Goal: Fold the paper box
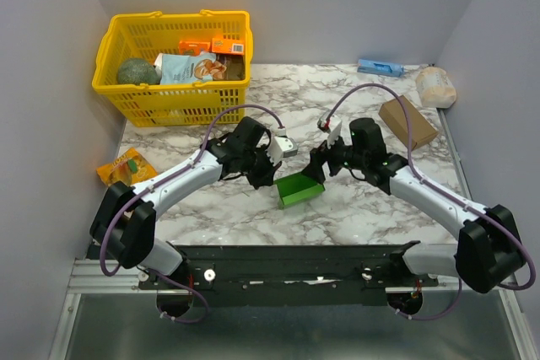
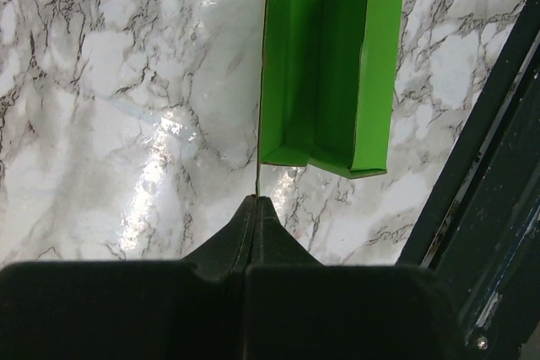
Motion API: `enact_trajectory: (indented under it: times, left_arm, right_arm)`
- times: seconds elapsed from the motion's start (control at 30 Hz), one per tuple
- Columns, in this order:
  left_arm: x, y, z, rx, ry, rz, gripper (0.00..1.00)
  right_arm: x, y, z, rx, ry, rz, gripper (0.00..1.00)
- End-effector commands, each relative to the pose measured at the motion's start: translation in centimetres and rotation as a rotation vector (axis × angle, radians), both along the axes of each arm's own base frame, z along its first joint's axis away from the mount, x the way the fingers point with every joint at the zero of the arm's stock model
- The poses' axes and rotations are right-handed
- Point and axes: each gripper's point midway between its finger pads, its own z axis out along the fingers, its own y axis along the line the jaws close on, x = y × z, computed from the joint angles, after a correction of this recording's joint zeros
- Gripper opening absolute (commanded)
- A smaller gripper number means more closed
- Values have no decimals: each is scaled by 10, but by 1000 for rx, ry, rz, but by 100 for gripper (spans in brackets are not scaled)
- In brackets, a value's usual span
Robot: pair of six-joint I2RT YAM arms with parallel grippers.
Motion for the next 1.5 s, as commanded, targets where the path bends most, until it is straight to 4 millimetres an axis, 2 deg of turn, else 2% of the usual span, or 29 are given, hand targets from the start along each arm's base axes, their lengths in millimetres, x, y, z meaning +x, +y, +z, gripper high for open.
enact_trajectory:
  times: [0.0,0.03,0.13,0.23,0.3,0.33,0.4,0.57,0.67,0.83,0.97,1.0,1.2,1.4,1.47]
  left_arm:
    - [-4,-8,20,-61,-26,-87,0]
    - [-11,-11,23,-86,-5,-118,0]
    - [-13,-14,26,-92,2,-151,0]
    - [-10,-13,27,-76,-1,-151,0]
    - [-6,-12,27,-61,-18,-145,0]
    - [-4,-12,26,-60,-26,-144,0]
    - [-2,-13,26,-56,-33,-155,0]
    - [3,-20,29,-41,-5,-193,0]
    - [2,-26,33,-56,12,-220,0]
    - [-5,-27,33,-72,42,-248,0]
    - [-9,-25,33,-75,46,-252,0]
    - [-9,-26,34,-80,45,-253,0]
    - [-11,-22,38,-120,73,-253,0]
    - [-17,-18,49,-155,72,-263,0]
    - [-19,-17,53,-167,70,-268,0]
  right_arm:
    - [-12,10,23,76,-73,99,93]
    - [-11,9,20,67,-81,95,94]
    - [-5,15,21,81,-102,107,94]
    - [-4,18,9,61,-18,94,92]
    - [-12,20,15,63,-39,97,91]
    - [-9,16,15,36,-66,52,91]
    - [-24,20,18,11,-102,65,92]
    - [-34,19,-6,-104,-34,62,93]
    - [-26,18,-17,-174,-66,38,92]
    - [-8,19,-12,-186,-189,23,92]
    - [-8,22,-15,-170,-231,44,92]
    - [-4,24,-6,-139,-273,33,93]
    - [-18,24,-15,-107,-286,87,92]
    - [-20,27,-8,-71,-342,108,92]
    - [-26,32,-9,-57,-333,156,91]
